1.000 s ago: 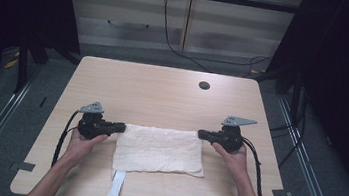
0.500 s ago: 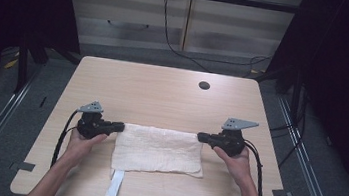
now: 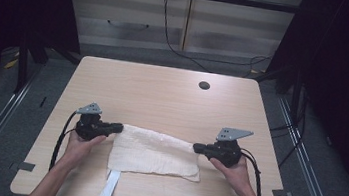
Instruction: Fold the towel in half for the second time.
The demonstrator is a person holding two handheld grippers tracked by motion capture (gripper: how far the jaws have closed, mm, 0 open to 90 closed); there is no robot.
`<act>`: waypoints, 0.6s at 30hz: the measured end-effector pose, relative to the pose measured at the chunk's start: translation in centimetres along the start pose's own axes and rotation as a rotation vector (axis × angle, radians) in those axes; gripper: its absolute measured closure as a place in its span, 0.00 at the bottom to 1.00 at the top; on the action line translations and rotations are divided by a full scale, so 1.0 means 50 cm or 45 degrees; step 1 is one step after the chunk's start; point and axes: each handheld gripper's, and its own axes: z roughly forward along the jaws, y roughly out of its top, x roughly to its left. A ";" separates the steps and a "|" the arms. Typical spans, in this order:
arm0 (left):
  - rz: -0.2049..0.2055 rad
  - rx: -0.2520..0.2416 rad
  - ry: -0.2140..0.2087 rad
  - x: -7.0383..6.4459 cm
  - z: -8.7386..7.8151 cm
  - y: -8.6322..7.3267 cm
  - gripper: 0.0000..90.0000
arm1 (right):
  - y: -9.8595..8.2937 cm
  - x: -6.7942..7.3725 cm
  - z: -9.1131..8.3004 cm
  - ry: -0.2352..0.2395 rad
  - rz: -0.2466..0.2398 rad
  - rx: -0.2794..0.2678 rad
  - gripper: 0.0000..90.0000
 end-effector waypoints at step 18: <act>0.011 -0.004 0.008 -0.005 -0.002 -0.003 0.94 | -0.040 0.054 -0.006 0.066 -0.009 0.071 0.98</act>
